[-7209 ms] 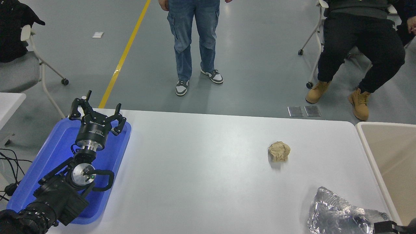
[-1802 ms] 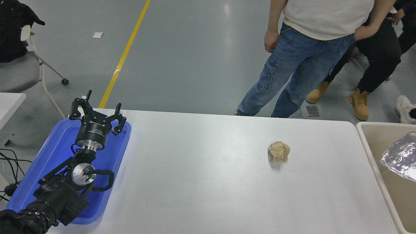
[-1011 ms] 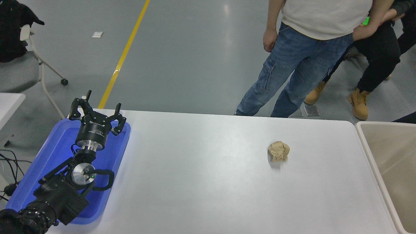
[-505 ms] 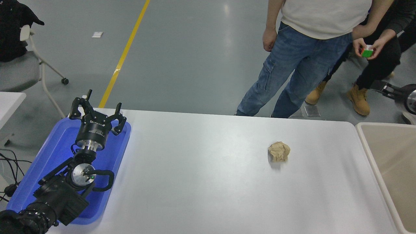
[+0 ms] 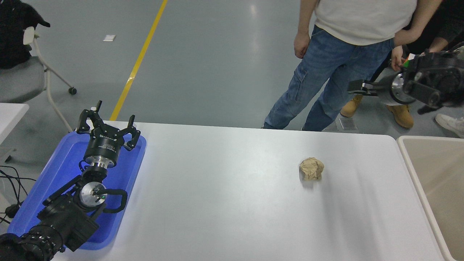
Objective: Pick up foil plate and place in dustbin
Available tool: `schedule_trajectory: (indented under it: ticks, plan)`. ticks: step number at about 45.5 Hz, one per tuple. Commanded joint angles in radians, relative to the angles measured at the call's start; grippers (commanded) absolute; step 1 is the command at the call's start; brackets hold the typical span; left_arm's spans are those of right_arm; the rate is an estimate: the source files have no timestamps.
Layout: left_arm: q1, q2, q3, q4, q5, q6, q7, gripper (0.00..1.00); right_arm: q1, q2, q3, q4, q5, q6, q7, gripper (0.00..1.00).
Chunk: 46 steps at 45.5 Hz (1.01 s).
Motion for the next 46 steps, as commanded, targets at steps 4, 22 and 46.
schedule_trajectory:
  ticks: [4, 22, 46]
  plan:
    - [0.001, 0.000, 0.000, 0.000, -0.001, 0.001, 0.001, 1.00, 0.229, 0.000, -0.091, 0.329, 0.003, 0.121, 0.000, 1.00]
    - [0.001, 0.000, 0.000, 0.000, -0.001, 0.001, 0.001, 1.00, 0.450, -0.023, -0.129, 0.536, 0.009, 0.208, -0.012, 1.00]
    - [0.001, 0.000, 0.000, 0.000, -0.001, 0.001, 0.001, 1.00, 0.591, -0.024, -0.142, 0.568, 0.004, 0.346, -0.029, 1.00]
